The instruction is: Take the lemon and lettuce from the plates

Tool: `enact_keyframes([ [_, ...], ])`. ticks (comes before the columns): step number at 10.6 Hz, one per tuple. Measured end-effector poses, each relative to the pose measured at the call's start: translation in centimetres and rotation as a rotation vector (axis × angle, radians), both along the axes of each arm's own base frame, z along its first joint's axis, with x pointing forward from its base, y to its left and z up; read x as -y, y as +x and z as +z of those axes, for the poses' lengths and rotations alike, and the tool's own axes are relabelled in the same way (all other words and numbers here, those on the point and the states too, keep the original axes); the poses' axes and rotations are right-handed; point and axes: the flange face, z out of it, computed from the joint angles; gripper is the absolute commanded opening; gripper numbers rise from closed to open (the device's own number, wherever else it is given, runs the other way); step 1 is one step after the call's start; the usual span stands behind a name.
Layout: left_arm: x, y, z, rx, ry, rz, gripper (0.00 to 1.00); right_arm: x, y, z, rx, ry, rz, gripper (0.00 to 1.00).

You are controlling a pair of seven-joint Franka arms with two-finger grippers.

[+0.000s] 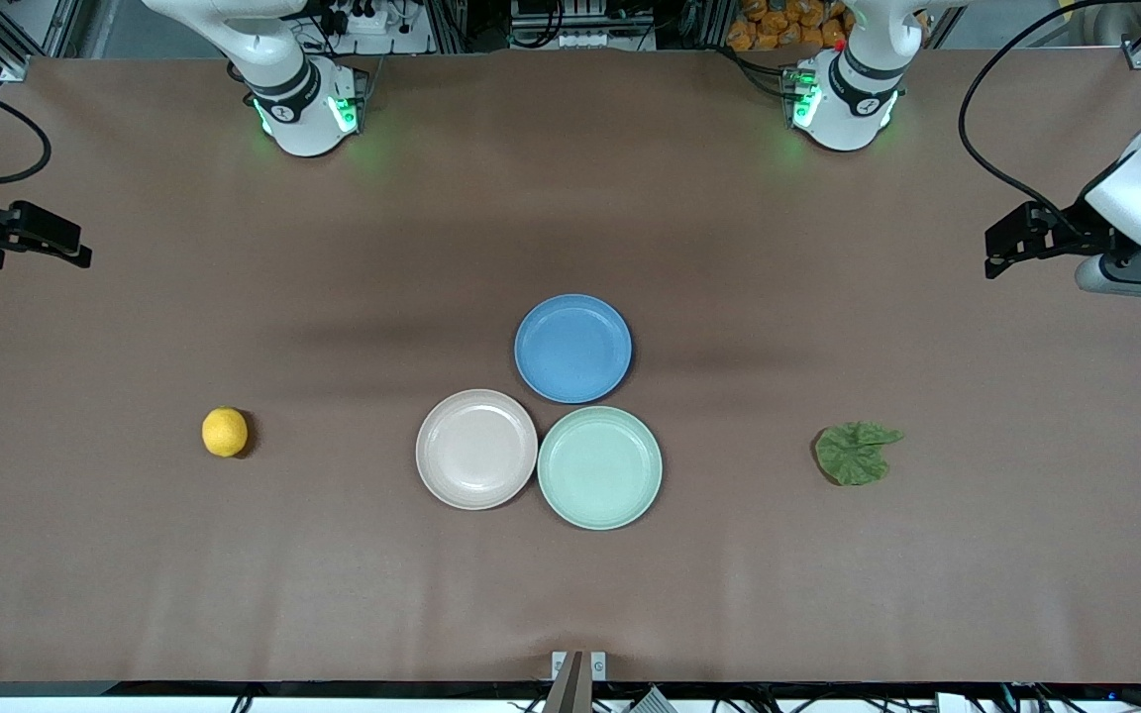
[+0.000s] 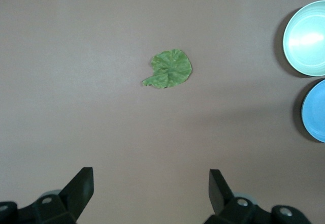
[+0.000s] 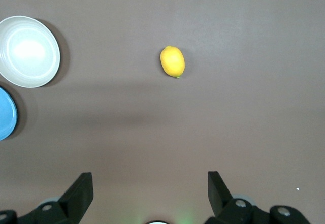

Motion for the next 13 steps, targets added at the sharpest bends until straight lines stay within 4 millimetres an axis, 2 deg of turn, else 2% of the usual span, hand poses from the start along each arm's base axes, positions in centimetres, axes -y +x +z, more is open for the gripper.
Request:
enact_keyframes([
  [3, -0.06, -0.35, 0.86, 0.019, 0.000, 0.002, 1.00, -0.11, 0.02, 0.64, 0.014, -0.001, 0.002, 1.00],
  [13, -0.25, -0.01, 1.20, 0.038, -0.009, 0.030, 1.00, -0.22, -0.02, 0.98, 0.026, -0.001, 0.003, 1.00],
])
